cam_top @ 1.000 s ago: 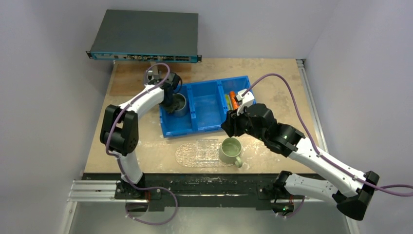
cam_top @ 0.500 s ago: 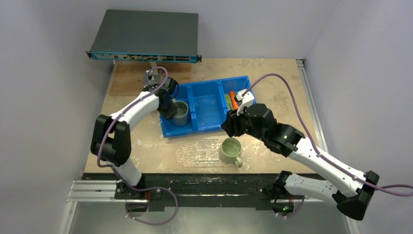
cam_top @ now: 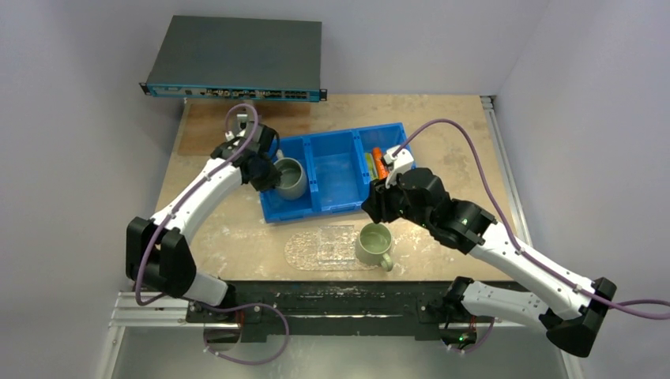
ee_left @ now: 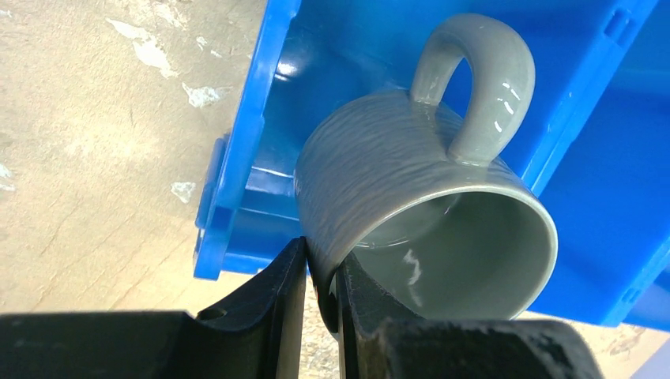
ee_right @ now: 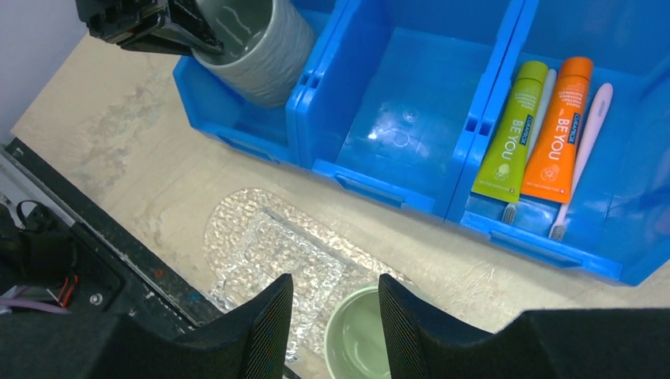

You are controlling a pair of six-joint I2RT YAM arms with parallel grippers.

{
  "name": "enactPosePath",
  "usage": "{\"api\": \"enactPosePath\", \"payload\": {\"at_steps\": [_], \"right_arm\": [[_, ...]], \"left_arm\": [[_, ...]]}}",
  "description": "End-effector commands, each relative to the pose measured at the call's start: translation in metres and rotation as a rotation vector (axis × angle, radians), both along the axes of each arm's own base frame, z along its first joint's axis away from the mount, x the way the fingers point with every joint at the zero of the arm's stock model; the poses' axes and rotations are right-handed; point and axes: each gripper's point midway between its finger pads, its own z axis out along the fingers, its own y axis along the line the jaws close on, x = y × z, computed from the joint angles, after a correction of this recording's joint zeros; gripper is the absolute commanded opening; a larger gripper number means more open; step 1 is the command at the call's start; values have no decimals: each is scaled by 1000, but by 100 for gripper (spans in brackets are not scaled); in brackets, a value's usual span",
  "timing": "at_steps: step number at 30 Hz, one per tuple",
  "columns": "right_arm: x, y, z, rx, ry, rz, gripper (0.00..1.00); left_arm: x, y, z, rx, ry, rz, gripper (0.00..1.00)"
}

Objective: Prepare toiletry sets of a toothbrush and toothpaste on the tray

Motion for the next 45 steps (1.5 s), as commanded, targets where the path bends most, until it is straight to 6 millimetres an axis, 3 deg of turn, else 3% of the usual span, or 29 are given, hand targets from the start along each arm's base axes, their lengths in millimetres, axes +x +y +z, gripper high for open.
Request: {"api": "enactPosePath", "payload": {"at_steps": [1, 11, 19, 23, 28, 37, 45], "right_arm": [[3, -5, 28, 38, -46, -31, 46], [6, -6, 28, 20, -50, -37, 46], [8, -6, 26, 4, -52, -39, 46], [8, -5, 23, 0, -48, -38, 46], [9, -5, 22, 5, -46, -44, 46], [10, -2, 14, 5, -31, -47, 46], [10, 0, 6, 2, -15, -45, 46]], "left_arm": [[-1, -20, 46, -96, -136, -85, 0], [-63, -17, 70, -84, -163, -175, 0], [-115, -9, 75, -59, -164, -277, 0], [-136, -3, 70, -39, -137, -303, 0], [-157, -3, 43, -52, -77, -274, 0], [-164, 0, 17, -84, -59, -145, 0], [-157, -18, -5, -106, -15, -128, 0]]}}
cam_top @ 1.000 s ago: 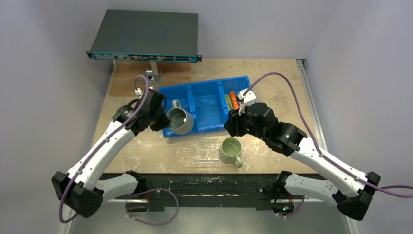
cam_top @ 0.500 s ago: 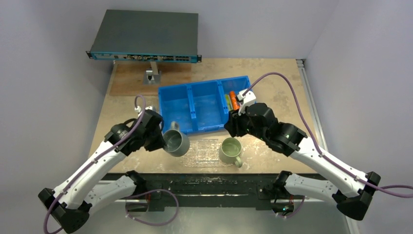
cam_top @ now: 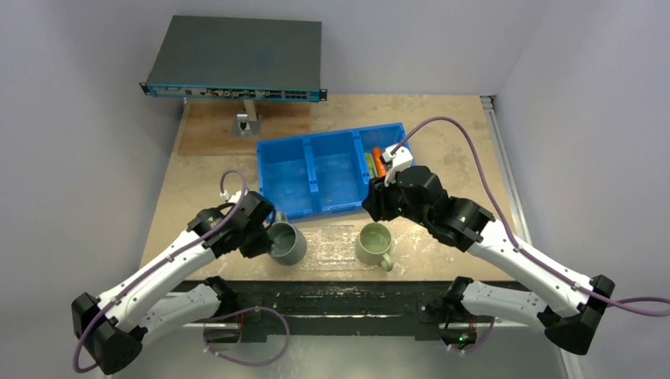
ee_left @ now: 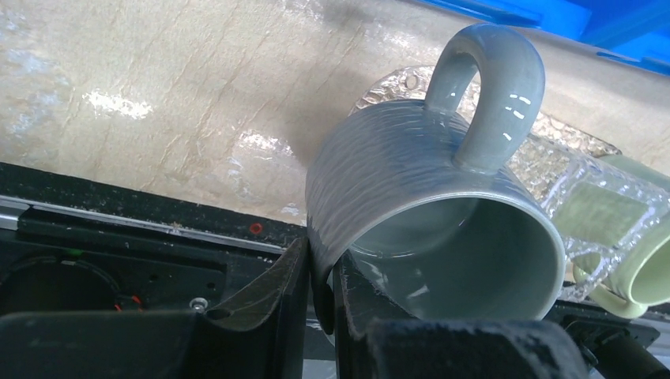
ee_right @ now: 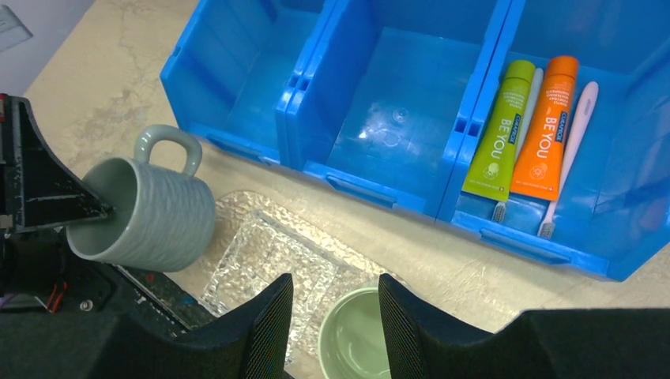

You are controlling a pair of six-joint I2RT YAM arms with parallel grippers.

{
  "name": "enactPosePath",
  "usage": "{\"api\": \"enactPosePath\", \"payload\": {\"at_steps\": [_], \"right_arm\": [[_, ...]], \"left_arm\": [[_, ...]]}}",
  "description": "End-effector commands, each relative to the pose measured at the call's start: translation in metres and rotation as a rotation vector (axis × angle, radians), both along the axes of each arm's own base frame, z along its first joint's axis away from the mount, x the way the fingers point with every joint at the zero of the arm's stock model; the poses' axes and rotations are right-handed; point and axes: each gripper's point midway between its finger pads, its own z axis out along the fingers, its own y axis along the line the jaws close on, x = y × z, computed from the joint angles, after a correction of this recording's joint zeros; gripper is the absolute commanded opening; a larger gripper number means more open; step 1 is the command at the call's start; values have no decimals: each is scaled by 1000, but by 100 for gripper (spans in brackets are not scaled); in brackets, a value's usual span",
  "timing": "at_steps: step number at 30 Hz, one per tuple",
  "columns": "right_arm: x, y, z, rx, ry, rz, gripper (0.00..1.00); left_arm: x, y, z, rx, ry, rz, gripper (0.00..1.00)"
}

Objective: Prepare toiletry sets of a toothbrush and toothpaste on the tray

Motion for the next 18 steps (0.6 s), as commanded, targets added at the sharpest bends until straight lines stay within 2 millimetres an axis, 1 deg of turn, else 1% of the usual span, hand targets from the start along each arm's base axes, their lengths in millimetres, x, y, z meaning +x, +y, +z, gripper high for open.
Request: {"api": "enactPosePath", "payload": {"at_steps": [1, 7, 13, 18], "right_arm": [[6, 3, 3, 22, -16, -22, 46], [7, 2, 2, 17, -15, -27, 47], [8, 2, -1, 6, -10, -31, 47], [8, 3, -1, 6, -9, -28, 47]], "left_arm": [[26, -27, 13, -97, -82, 45, 0], [28, -28, 5, -76, -63, 88, 0], [28, -29, -4, -41, -36, 98, 0], [30, -32, -8, -30, -31, 96, 0]]}}
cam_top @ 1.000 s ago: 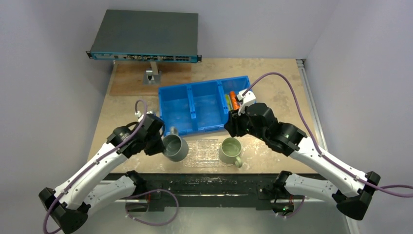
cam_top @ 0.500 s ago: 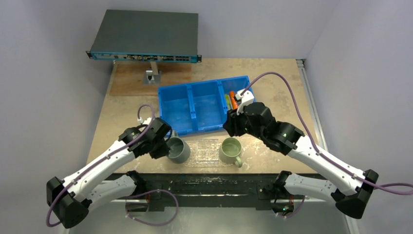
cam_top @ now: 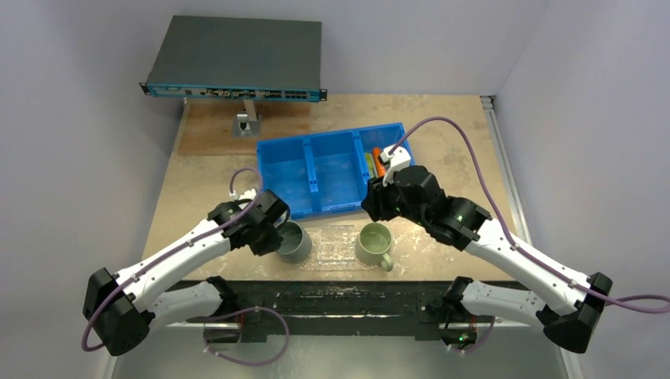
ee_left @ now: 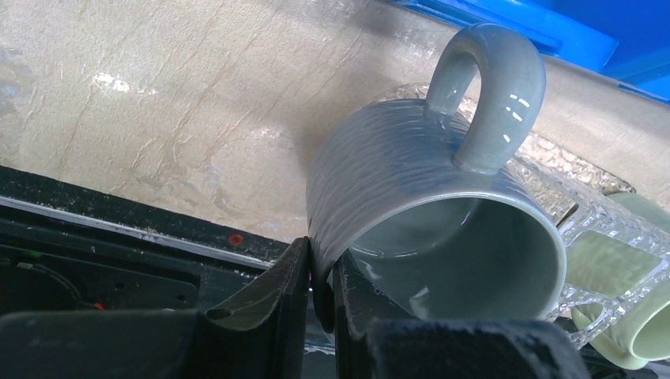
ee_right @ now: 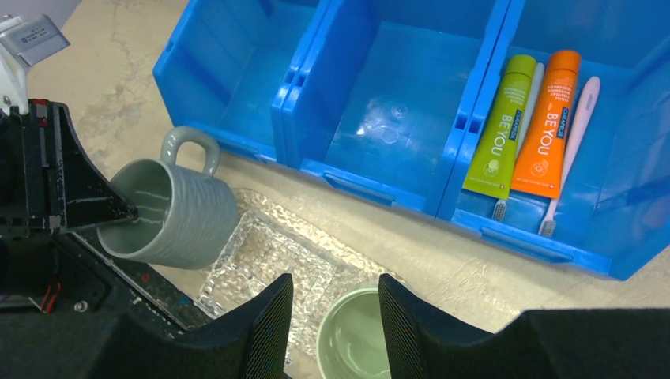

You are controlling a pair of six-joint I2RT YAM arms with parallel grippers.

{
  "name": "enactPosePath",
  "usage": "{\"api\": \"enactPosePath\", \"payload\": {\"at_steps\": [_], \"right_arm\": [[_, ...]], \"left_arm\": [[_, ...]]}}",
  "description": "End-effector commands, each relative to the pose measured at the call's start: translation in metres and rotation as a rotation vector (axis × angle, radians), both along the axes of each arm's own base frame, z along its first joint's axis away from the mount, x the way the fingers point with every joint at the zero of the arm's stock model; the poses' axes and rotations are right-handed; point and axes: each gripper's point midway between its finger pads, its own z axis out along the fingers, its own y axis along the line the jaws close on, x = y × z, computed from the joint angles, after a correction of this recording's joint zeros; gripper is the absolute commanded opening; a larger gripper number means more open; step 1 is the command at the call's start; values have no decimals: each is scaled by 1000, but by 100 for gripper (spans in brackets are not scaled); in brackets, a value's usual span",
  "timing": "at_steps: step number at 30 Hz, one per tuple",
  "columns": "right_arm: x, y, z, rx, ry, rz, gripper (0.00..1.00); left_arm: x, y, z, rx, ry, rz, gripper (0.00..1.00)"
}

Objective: Prepare toiletry sets of a toothbrush and toothpaste on the tray

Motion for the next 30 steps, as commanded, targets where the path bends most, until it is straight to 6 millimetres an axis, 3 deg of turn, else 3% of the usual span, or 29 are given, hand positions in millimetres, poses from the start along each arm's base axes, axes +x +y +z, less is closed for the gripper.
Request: {"api": "enactPosePath", "payload": {"at_steps": [1, 30], "right_arm": [[6, 1, 4, 16, -17, -24, 47], [6, 3, -9, -2, 4, -17, 49]], "left_arm": [[21, -17, 12, -64, -85, 33, 0], [22, -33, -13, -36, -15, -31, 0]]}}
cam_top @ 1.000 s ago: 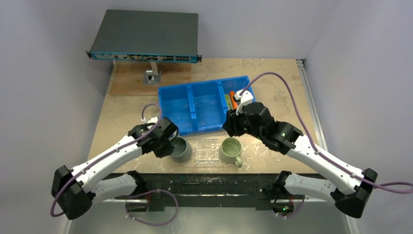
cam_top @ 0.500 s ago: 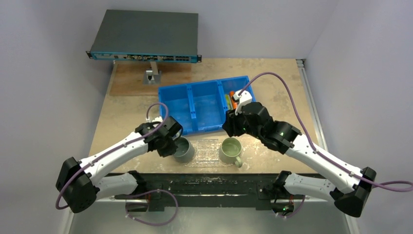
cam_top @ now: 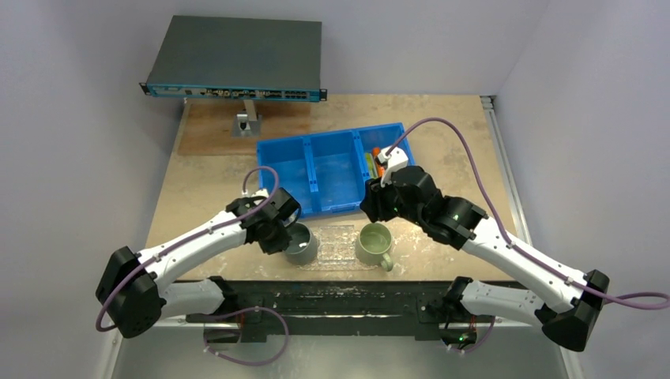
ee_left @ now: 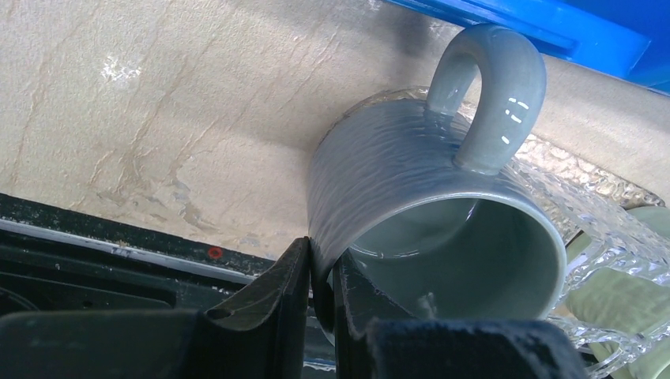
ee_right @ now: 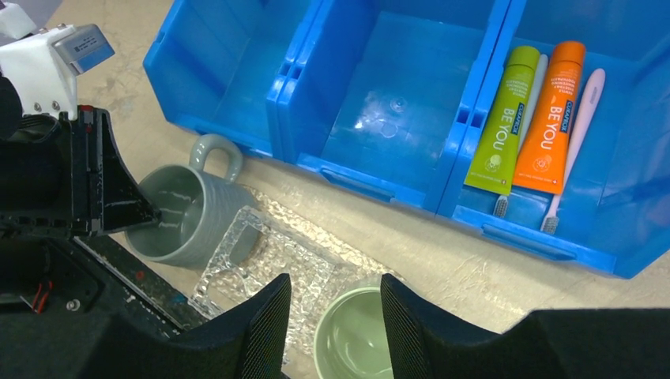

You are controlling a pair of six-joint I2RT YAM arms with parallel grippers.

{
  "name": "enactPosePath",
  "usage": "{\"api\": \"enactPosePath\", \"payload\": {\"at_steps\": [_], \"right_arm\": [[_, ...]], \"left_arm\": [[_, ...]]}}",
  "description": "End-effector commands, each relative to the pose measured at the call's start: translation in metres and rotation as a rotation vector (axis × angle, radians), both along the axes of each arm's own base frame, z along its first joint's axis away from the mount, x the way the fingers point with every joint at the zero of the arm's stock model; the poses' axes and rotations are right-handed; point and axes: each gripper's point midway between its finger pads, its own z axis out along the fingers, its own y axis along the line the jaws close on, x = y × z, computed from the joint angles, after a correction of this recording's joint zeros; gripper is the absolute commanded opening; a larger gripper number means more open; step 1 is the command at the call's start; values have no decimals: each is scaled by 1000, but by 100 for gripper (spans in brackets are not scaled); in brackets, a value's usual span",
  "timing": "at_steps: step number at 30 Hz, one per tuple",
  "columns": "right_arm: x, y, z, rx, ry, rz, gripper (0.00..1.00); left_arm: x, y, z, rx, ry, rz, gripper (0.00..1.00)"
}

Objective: Prepare toiletry sets of a toothbrush and toothpaste on the tray

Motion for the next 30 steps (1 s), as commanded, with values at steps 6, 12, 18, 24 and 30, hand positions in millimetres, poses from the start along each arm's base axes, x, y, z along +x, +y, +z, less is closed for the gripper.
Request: {"api": "enactPosePath", "payload": {"at_steps": [6, 12, 18, 24, 30], "right_arm": [[4, 2, -2, 13, -8, -20, 51], [4, 1, -3, 13, -9, -24, 51], [4, 1, -4, 13, -5, -22, 51], [4, 3, -7, 17, -2, -19, 52], [4, 3, -8, 19, 1, -18, 52]], "left_arm": [[11, -16, 8, -58, -51, -22, 0], [9, -14, 8, -49, -49, -25, 0], [10, -13, 12, -40, -59, -41, 0], [9, -10, 17, -7, -69, -57, 0], [11, -11, 16, 13, -69, -66, 0]]}}
